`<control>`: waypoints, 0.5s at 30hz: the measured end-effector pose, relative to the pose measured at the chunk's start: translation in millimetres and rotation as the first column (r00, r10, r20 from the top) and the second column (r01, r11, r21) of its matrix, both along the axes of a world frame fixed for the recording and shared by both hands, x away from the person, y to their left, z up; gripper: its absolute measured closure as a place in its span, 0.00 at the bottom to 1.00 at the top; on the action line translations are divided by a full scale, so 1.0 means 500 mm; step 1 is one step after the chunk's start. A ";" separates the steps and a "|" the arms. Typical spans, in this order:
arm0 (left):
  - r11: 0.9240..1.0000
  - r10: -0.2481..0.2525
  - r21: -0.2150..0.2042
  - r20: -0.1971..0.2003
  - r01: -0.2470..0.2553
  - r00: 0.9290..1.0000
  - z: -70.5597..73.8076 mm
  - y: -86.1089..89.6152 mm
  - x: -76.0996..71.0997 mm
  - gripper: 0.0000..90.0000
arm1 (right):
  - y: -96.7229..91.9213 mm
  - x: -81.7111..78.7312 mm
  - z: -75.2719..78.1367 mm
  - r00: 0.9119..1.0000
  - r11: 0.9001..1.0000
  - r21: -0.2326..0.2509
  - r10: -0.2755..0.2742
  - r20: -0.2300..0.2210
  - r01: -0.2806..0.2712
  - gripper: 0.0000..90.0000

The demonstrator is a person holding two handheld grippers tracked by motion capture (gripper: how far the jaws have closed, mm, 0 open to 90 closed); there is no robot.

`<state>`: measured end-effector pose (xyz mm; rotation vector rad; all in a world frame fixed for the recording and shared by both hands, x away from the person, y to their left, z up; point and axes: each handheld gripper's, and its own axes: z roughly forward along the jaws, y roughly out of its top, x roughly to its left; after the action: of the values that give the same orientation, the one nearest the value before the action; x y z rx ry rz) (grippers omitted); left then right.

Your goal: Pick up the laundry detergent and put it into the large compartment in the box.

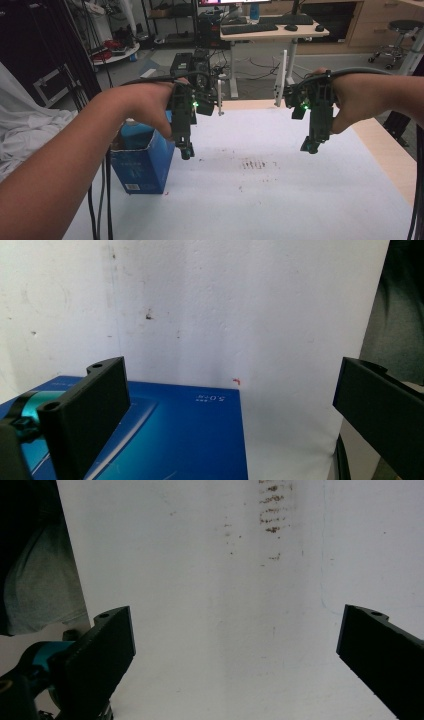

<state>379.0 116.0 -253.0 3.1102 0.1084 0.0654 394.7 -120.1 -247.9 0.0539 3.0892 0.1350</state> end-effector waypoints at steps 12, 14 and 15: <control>1.000 0.019 -0.011 -0.011 -0.019 1.000 -0.013 0.010 0.003 0.02 | 0.008 0.006 0.006 1.000 1.000 0.001 0.012 0.003 -0.012 0.01; 1.000 0.020 -0.004 -0.012 -0.020 1.000 -0.016 0.011 0.004 0.02 | 0.009 0.007 0.005 1.000 1.000 0.000 0.016 0.002 -0.016 0.01; 1.000 0.022 -0.003 -0.013 -0.022 1.000 -0.017 0.011 0.004 0.02 | 0.009 0.007 0.005 1.000 1.000 0.001 0.017 0.003 -0.017 0.01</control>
<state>381.1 121.2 -261.5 3.1069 0.1424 0.0462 398.4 -115.5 -245.4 0.0281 3.0870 0.1372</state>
